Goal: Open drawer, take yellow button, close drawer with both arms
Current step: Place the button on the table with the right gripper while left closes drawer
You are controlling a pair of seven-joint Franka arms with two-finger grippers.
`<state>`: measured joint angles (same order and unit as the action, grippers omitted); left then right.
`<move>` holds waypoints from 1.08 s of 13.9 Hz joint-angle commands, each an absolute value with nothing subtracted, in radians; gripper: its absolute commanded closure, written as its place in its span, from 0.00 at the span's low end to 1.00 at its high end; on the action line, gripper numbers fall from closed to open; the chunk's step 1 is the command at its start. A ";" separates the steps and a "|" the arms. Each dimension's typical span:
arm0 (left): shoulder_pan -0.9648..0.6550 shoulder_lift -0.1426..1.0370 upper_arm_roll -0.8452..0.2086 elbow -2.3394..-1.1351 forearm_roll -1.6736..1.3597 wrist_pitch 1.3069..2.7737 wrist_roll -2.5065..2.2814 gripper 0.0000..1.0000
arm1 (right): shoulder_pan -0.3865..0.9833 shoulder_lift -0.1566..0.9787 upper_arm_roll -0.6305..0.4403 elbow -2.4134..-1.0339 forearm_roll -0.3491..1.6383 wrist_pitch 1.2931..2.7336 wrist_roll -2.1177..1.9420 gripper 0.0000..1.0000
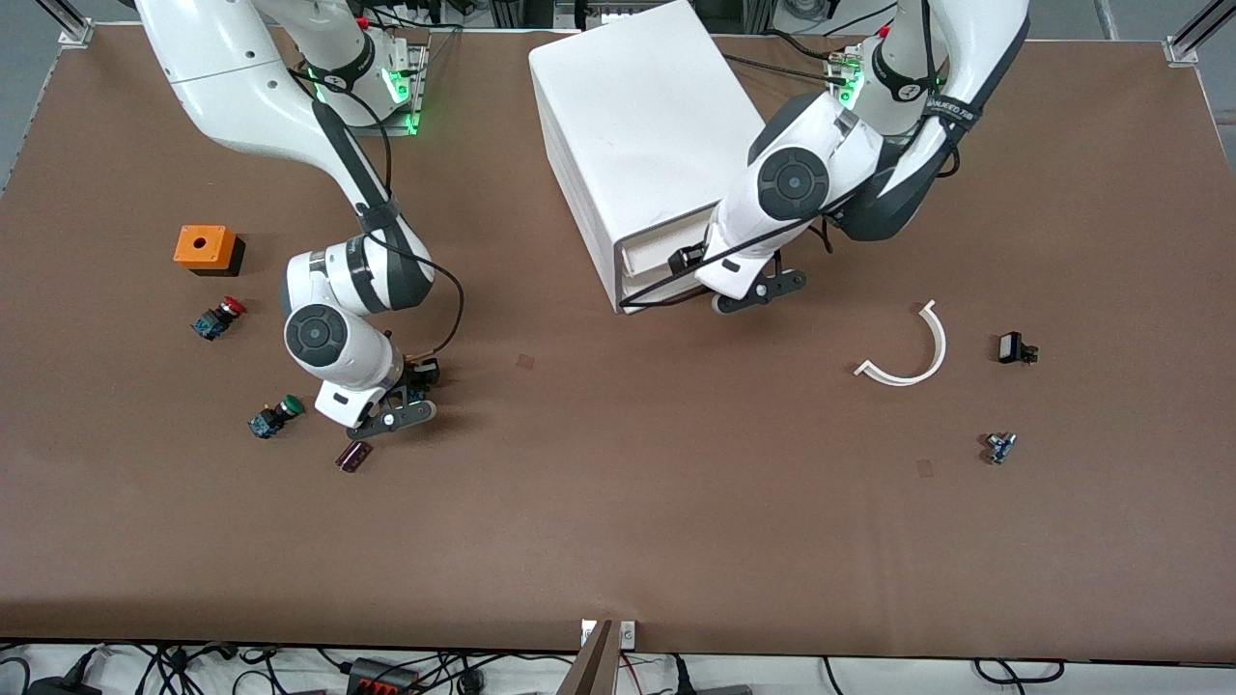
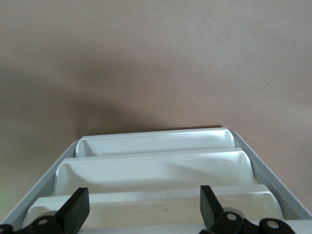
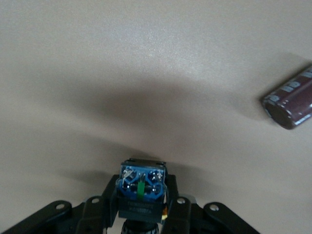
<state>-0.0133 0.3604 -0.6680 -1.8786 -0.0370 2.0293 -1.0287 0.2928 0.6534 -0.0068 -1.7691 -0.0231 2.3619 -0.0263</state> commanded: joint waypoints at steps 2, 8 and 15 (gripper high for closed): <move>-0.002 0.331 -0.710 -1.911 -0.011 2.031 -1.060 0.00 | 0.288 0.625 -0.002 -1.741 -0.029 2.358 -0.038 0.00; -0.003 0.330 -0.726 -1.914 -0.011 2.008 -1.063 0.00 | 0.282 0.543 -0.005 -1.423 -0.025 1.875 -0.035 0.00; 0.018 0.324 -0.710 -1.855 0.029 1.978 -1.040 0.00 | 0.282 0.361 -0.113 -1.354 -0.017 1.645 -0.009 0.00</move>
